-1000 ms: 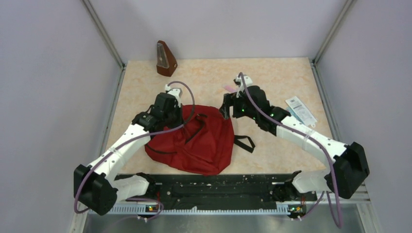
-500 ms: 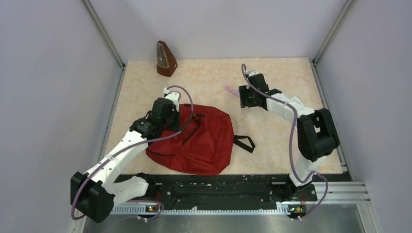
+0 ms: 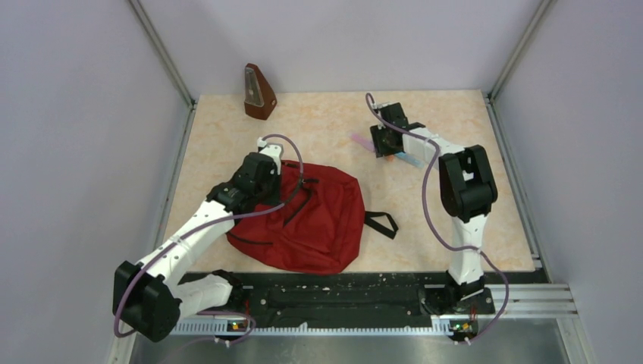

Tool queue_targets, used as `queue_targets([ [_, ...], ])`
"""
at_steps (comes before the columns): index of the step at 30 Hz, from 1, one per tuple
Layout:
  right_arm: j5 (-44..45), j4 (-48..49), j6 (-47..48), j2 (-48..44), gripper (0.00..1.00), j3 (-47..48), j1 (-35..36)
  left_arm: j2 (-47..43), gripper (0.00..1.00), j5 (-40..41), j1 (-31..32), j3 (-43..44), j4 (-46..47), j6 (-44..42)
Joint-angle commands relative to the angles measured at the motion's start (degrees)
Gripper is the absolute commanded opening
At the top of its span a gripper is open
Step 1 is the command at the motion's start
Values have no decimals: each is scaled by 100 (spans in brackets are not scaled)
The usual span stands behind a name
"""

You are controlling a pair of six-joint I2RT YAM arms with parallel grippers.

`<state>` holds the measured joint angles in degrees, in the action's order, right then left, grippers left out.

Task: Pack the student bag
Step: Pick up the stationery from the center of the board.

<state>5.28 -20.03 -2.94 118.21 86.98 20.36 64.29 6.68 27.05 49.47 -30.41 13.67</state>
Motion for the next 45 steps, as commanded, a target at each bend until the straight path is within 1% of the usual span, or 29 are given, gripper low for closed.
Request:
queue_targets([
  [1,106,-128,153,44,45,218,-173,75,0,124,-25,193,165,-86],
  [4,-82,-102,177,89,44,186,-224,132,0,3,-29,213,165,-75],
  [8,-147,-202,218,237,38,237,-229,147,0,-26,-24,221,151,-67],
  [14,-498,-141,184,340,34,242,-231,75,0,-45,-27,195,162,-58],
  [15,-615,-167,173,376,30,272,-227,71,0,-56,-24,199,156,-58],
  [16,-641,-199,141,404,24,309,-230,72,0,-68,-32,199,157,-53],
  [18,-552,-296,31,390,10,339,-228,66,0,-94,-24,195,154,-42],
  [19,-428,-384,-41,330,4,299,-226,62,0,-105,-24,198,159,-36],
  [20,-267,-443,-128,209,0,236,-232,60,0,-94,-32,196,158,-32],
  [21,-173,-482,-232,43,0,134,-230,51,0,-70,-27,196,150,-19],
  [24,-67,-438,-572,-857,0,-405,-221,20,0,-33,-25,205,133,2],
  [27,-473,-90,-894,-1867,0,-1124,-142,-4,0,-90,-42,216,138,25],
  [28,-735,25,-988,-2226,0,-1336,-71,-4,0,-131,-46,215,141,30],
  [30,-987,179,-1150,-2693,0,-1647,174,-4,0,-231,-63,220,148,43],
  [32,-1039,425,-1346,-3105,0,-1925,541,-8,0,-318,-68,223,160,52],
  [35,-1226,1201,-1756,-3568,0,-2356,1149,-36,0,-401,-84,227,172,65],
  [38,-1141,2334,-2378,-3775,0,-2797,1700,-83,0,-413,-97,205,181,70],
  [40,-1057,2930,-2642,-3706,0,-2906,2034,-129,0,-400,-94,204,185,66],
  [45,-931,3689,-2716,-3089,0,-2689,2764,-183,0,-399,-103,180,202,65],
])
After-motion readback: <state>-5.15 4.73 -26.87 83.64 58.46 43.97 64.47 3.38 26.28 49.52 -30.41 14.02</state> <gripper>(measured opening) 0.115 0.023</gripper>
